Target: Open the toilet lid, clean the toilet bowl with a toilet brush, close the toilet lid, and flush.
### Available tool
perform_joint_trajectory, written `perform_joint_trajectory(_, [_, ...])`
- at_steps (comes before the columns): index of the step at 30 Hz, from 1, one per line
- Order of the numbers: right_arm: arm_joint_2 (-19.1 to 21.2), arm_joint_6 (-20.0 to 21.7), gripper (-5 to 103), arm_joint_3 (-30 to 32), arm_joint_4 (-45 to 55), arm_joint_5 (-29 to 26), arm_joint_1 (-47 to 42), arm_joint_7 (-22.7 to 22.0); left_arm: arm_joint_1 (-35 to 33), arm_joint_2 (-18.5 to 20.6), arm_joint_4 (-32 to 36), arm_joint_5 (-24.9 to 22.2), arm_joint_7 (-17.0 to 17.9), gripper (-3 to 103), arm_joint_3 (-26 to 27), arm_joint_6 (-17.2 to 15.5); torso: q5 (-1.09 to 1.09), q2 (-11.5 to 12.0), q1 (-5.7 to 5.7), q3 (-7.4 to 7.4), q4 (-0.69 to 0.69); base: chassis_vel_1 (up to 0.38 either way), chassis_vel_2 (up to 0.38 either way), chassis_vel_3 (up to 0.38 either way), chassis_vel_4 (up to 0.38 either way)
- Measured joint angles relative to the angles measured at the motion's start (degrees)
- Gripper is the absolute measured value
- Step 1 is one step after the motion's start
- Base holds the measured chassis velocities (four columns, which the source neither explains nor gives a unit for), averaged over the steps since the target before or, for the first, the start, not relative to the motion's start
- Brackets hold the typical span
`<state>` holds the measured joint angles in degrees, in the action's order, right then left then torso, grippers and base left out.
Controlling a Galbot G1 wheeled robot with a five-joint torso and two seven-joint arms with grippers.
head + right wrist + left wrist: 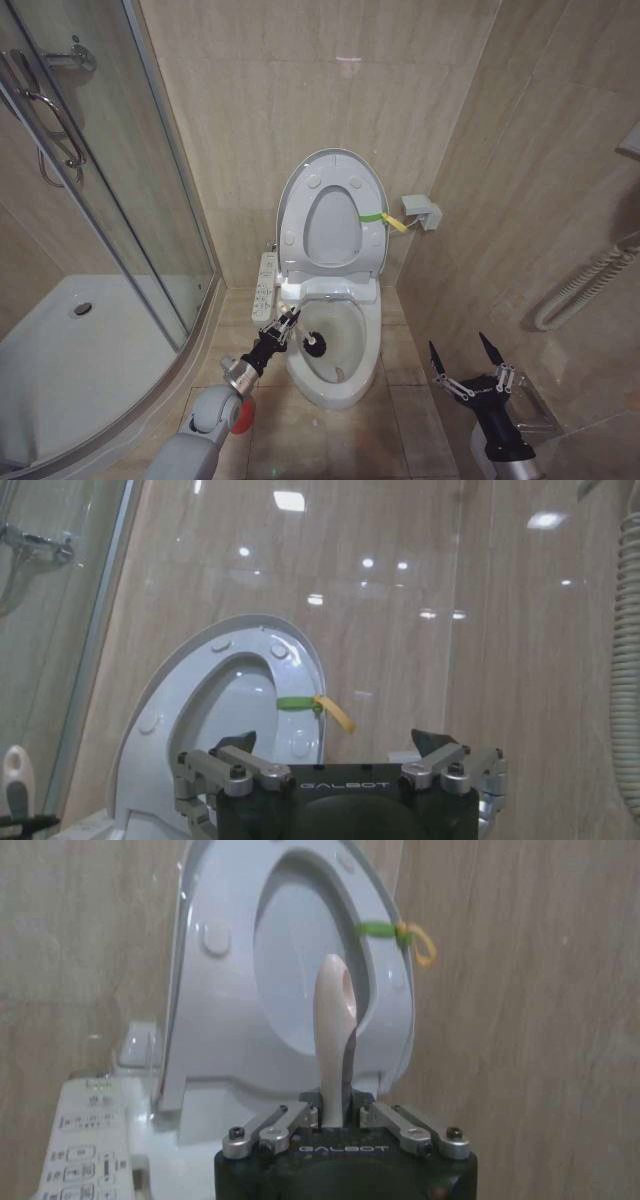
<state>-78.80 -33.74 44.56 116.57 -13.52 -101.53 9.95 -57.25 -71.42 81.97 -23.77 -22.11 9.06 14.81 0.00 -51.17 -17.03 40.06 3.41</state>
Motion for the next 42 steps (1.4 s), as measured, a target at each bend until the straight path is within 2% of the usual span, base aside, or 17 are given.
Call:
perform_joint_trajectory(5, [0.0,0.0,100,0.0,0.0,0.0,0.0,0.0,2.68,1.48,-1.81,1.86,1.24,18,-3.46,-2.79,0.0,0.0,0.0,0.0,-0.01,0.0,0.0,0.0,0.0])
perform_joint_trajectory(11, [0.0,0.0,100,0.0,0.0,0.0,0.0,0.0,6.88,2.05,-5.86,2.11,1.37,18,-7.88,-3.87,-0.01,0.0,0.0,0.0,0.0,0.0,0.0,0.0,0.0])
perform_joint_trajectory(19, [0.0,0.0,100,0.0,0.0,0.0,0.0,0.0,12.68,-0.23,-14.01,2.37,1.0,18,-12.83,-3.98,0.0,0.0,0.0,0.0,0.01,0.0,0.0,0.0,0.0])
perform_joint_trajectory(29, [0.0,0.0,100,0.0,0.0,0.0,0.0,0.0,14.34,-1.46,-17.98,3.53,0.49,18,-14.44,-3.21,0.0,-0.01,0.0,-0.01,0.0,0.0,0.0,0.0,0.0])
perform_joint_trajectory(36, [0.0,0.0,100,0.0,0.0,0.0,0.0,0.0,16.03,-3.57,-24.94,5.39,-0.02,18,-13.91,-1.02,0.0,-0.01,0.0,-0.01,0.0,0.0,0.0,0.0,0.0])
perform_joint_trajectory(39, [0.0,0.0,100,0.0,0.0,0.0,0.0,0.0,15.58,-3.94,-24.56,5.56,-0.08,18,-13.79,-0.64,0.01,-0.01,0.0,0.0,0.0,0.0,0.0,0.0,0.0])
perform_joint_trajectory(42, [0.0,0.0,100,0.0,0.0,0.0,0.0,0.0,13.71,-3.5,-19.57,4.91,0.01,18,-13.98,-0.94,0.0,-0.01,0.0,0.0,0.0,0.0,0.0,0.0,0.0])
